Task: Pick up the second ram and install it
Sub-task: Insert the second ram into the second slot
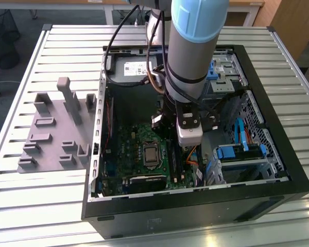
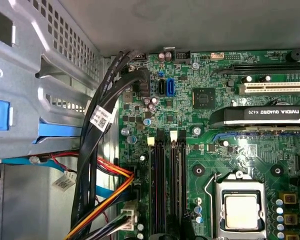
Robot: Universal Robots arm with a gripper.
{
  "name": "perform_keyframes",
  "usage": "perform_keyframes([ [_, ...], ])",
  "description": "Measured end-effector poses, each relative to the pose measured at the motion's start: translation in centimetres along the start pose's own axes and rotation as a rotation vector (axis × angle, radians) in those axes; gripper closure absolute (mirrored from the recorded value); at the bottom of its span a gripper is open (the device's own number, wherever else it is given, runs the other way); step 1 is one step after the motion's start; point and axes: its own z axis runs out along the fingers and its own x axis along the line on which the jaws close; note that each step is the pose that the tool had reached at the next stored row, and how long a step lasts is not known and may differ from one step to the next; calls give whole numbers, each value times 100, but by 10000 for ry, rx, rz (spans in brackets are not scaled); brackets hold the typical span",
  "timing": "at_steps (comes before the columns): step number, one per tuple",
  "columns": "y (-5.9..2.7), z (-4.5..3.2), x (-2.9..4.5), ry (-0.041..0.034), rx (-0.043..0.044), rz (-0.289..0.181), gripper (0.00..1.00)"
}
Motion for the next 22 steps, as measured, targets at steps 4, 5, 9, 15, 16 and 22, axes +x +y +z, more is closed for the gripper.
perform_keyframes([
  [4,1,0,0,0,-1,-1,86],
  [5,4,1,0,-1,6,-1,86],
  [9,11,26,0,0,37,0,86],
  [15,37,52,1,-1,36,-1,86],
  [16,38,57,1,-1,38,0,86],
  [22,40,80,1,-1,36,0,86],
])
